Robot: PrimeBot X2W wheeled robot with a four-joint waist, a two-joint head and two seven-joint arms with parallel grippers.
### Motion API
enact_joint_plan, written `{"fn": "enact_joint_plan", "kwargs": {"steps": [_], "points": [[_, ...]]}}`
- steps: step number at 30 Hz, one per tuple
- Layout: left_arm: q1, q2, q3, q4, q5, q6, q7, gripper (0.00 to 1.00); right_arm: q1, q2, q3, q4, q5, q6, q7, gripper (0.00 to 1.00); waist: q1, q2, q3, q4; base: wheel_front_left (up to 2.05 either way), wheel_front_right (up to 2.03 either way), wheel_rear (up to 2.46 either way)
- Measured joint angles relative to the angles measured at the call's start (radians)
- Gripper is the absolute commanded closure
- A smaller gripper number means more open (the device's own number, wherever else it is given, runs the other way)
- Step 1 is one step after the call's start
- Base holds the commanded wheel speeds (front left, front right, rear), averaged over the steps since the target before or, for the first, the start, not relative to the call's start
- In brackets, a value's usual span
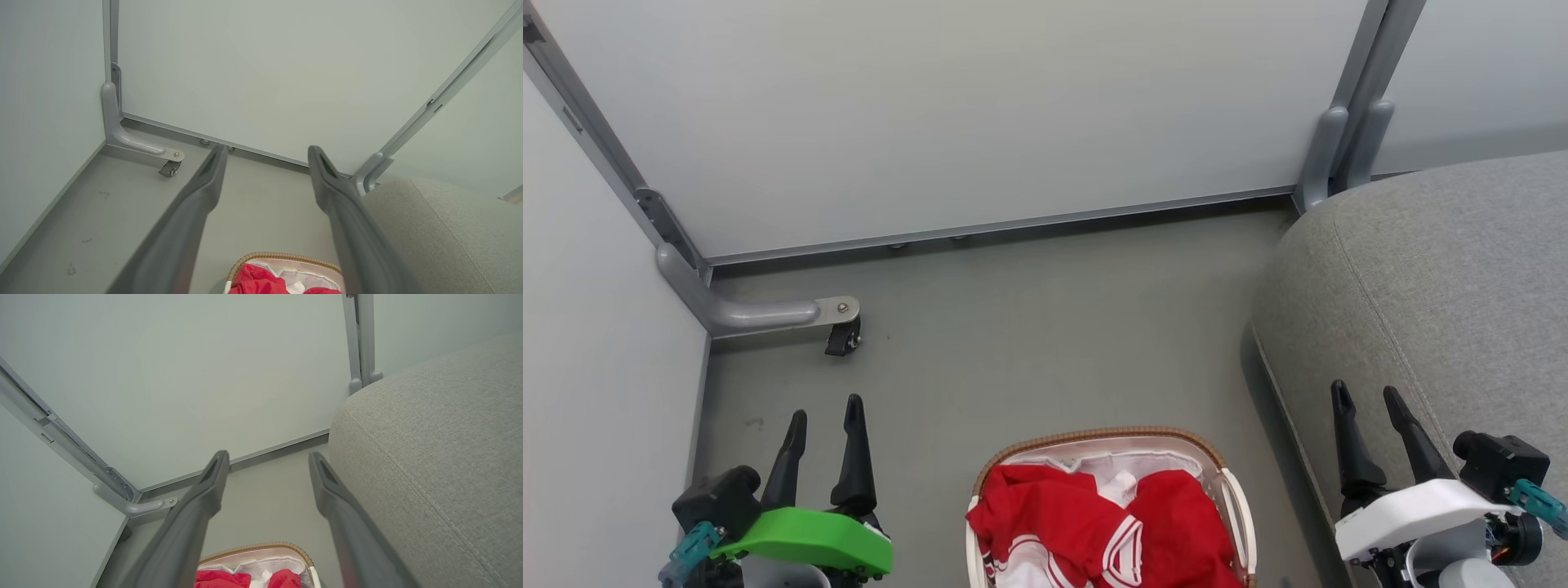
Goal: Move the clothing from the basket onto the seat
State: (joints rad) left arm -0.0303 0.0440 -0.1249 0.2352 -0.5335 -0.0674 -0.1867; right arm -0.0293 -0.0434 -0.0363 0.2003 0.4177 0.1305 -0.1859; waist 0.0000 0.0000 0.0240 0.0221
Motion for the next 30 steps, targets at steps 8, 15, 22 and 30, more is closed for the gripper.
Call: {"fn": "enact_joint_plan", "kwargs": {"steps": [8,15,22,30], "points": [[0.002,0.001,-0.006,0.018,0.053,0.001,-0.017,0.0,0.003,-0.001,0.005,0.012,-0.073,0.0,-0.018,0.0,0.0,0.0,0.0,0.003,0.0,0.0,0.0],[0.004,0.002,-0.018,0.037,0.098,0.002,-0.032,0.0,0.003,-0.002,0.007,0.016,-0.131,0.0,-0.032,0.0,0.0,0.0,0.001,0.005,0.0,0.0,0.0],[0.007,0.002,-0.026,0.063,0.14,0.002,-0.045,0.0,0.01,-0.002,0.013,0.02,-0.187,0.0,-0.044,0.0,0.0,0.0,0.0,0.009,0.0,0.0,0.0],[0.016,0.002,-0.04,0.077,0.186,0.002,-0.061,0.0,0.019,-0.003,0.021,0.021,-0.248,0.0,-0.061,0.0,0.0,0.0,-0.004,0.016,0.0,0.0,0.0]]}}
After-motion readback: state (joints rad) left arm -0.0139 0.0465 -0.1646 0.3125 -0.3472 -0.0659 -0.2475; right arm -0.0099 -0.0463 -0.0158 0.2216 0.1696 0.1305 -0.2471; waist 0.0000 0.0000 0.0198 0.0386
